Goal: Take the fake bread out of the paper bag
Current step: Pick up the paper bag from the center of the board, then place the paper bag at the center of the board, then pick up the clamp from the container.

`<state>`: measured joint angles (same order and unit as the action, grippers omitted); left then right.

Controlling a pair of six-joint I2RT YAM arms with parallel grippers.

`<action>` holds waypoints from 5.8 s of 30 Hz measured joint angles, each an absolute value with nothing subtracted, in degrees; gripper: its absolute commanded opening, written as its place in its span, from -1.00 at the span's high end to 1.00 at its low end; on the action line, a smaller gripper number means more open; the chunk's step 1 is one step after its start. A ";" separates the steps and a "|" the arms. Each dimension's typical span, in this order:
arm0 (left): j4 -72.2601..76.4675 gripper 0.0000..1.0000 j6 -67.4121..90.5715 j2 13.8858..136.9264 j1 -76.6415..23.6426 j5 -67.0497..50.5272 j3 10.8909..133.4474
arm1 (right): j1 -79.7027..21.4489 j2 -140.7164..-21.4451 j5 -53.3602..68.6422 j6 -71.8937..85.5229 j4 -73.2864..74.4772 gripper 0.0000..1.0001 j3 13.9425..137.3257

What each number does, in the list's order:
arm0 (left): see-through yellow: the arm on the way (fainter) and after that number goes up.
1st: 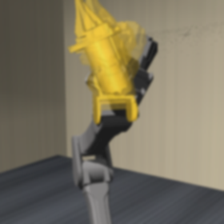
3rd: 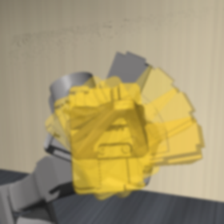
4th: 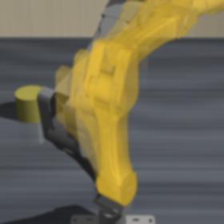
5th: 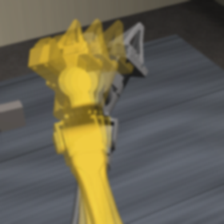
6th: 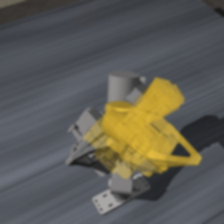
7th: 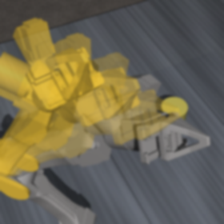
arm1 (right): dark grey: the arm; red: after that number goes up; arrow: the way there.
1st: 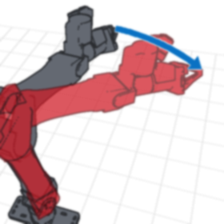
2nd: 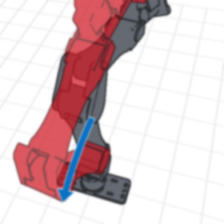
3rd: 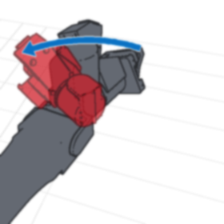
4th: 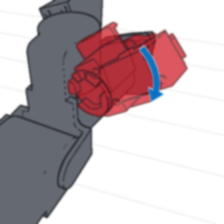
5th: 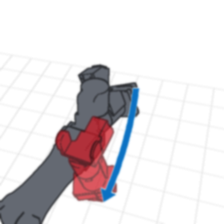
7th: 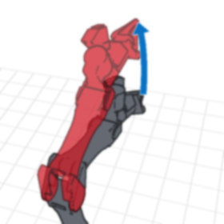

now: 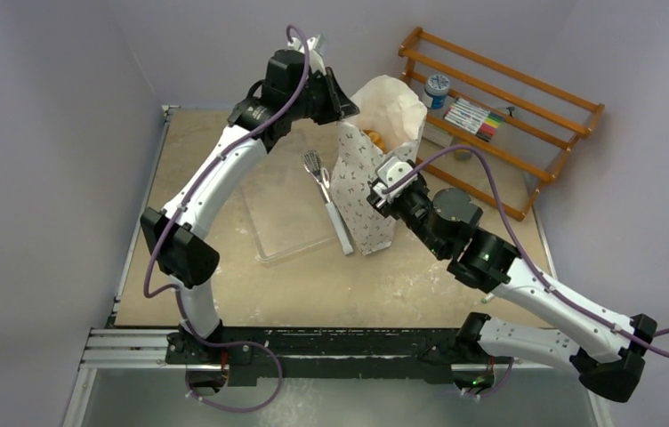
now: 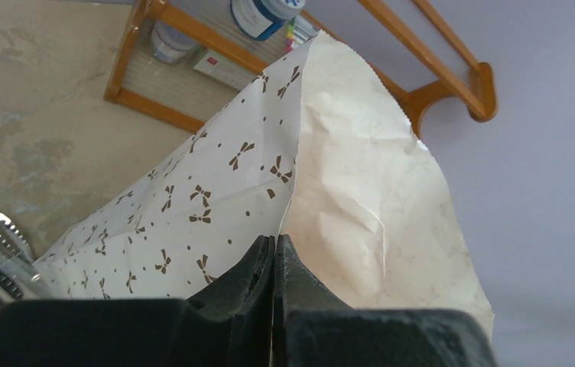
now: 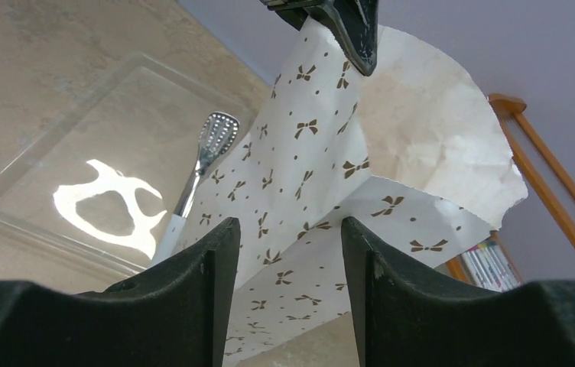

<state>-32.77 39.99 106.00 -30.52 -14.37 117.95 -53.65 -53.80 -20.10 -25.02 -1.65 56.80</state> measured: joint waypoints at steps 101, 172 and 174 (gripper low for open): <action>-34.17 1.00 2.96 67.68 -12.64 41.89 87.02 | -45.84 -88.58 -3.31 -2.57 -16.25 -0.96 53.87; -25.30 1.00 25.04 65.19 -15.77 4.16 62.54 | -42.46 -102.69 4.16 -1.08 -27.33 -0.59 49.47; -25.43 1.00 25.15 64.97 -15.77 4.84 62.28 | -42.46 -102.87 4.36 -1.04 -27.38 -0.46 49.47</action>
